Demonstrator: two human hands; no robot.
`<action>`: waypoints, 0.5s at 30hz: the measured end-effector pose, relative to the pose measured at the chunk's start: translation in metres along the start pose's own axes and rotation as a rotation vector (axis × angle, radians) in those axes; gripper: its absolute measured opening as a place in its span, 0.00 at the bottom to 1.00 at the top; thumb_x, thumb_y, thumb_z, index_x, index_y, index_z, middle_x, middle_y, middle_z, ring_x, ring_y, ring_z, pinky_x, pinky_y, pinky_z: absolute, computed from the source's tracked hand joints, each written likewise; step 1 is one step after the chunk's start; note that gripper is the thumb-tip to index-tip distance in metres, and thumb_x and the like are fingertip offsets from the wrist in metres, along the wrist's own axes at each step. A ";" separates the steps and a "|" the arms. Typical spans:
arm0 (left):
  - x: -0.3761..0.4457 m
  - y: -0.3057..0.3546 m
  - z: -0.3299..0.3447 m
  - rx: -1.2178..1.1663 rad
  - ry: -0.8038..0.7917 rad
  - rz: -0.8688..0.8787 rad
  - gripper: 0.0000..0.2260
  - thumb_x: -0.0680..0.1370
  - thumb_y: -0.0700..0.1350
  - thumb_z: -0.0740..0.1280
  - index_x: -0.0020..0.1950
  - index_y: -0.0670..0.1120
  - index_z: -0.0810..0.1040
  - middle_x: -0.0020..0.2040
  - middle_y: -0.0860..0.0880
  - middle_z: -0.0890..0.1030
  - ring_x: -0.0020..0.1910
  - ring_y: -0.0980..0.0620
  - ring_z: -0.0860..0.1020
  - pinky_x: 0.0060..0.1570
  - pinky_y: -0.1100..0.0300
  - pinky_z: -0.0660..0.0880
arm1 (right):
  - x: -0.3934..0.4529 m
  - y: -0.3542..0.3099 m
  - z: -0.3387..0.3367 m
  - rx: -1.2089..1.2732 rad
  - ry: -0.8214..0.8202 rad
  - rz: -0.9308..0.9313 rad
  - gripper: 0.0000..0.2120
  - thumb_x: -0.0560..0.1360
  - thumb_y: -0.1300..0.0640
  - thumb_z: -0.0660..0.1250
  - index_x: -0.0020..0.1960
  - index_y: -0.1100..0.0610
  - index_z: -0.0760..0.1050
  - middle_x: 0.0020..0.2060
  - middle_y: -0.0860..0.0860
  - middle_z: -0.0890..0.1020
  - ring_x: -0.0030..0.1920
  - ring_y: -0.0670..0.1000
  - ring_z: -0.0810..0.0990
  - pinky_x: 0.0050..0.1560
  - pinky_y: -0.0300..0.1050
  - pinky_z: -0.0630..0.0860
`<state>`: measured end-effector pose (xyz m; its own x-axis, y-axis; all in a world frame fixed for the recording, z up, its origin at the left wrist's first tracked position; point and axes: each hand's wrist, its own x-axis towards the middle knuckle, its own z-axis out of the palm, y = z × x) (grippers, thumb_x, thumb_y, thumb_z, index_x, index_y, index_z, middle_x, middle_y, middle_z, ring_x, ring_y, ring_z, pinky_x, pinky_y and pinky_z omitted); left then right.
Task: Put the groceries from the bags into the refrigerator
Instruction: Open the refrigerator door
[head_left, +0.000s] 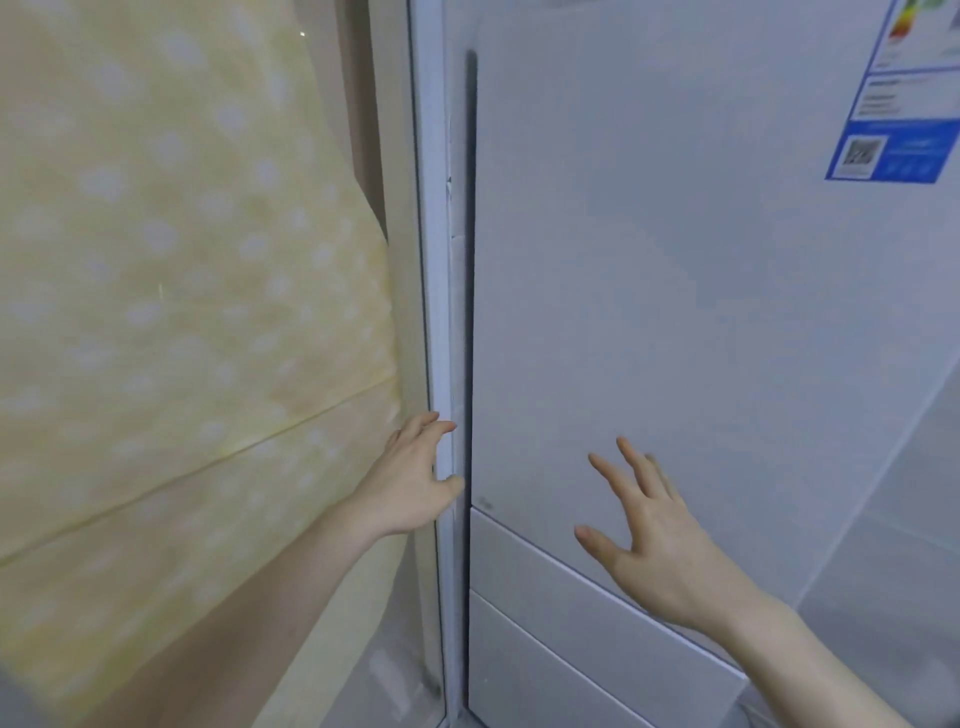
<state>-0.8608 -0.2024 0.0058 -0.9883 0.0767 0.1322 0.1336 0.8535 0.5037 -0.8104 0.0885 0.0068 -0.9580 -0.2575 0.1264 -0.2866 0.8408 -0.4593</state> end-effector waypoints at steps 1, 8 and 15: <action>0.015 0.000 0.001 0.006 0.006 0.011 0.32 0.77 0.50 0.66 0.80 0.50 0.60 0.81 0.51 0.55 0.79 0.48 0.56 0.77 0.54 0.57 | 0.005 0.004 0.000 -0.003 0.016 0.019 0.36 0.80 0.39 0.63 0.82 0.40 0.48 0.81 0.39 0.39 0.82 0.48 0.37 0.82 0.50 0.50; 0.094 -0.014 0.014 0.063 0.017 0.152 0.37 0.77 0.51 0.66 0.82 0.49 0.53 0.82 0.51 0.49 0.81 0.48 0.51 0.78 0.51 0.56 | 0.038 0.021 0.006 -0.068 0.163 0.187 0.38 0.79 0.38 0.64 0.82 0.41 0.47 0.81 0.41 0.35 0.82 0.50 0.36 0.81 0.48 0.47; 0.157 -0.025 0.031 -0.256 0.068 0.192 0.46 0.76 0.51 0.70 0.82 0.47 0.42 0.82 0.49 0.48 0.81 0.51 0.47 0.79 0.53 0.49 | 0.057 0.016 0.021 -0.109 0.354 0.296 0.39 0.78 0.42 0.68 0.82 0.43 0.51 0.81 0.40 0.36 0.82 0.49 0.37 0.79 0.48 0.50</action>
<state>-1.0214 -0.1959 -0.0128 -0.9369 0.1817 0.2985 0.3403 0.6685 0.6613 -0.8692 0.0773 -0.0122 -0.9384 0.1630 0.3048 0.0179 0.9035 -0.4282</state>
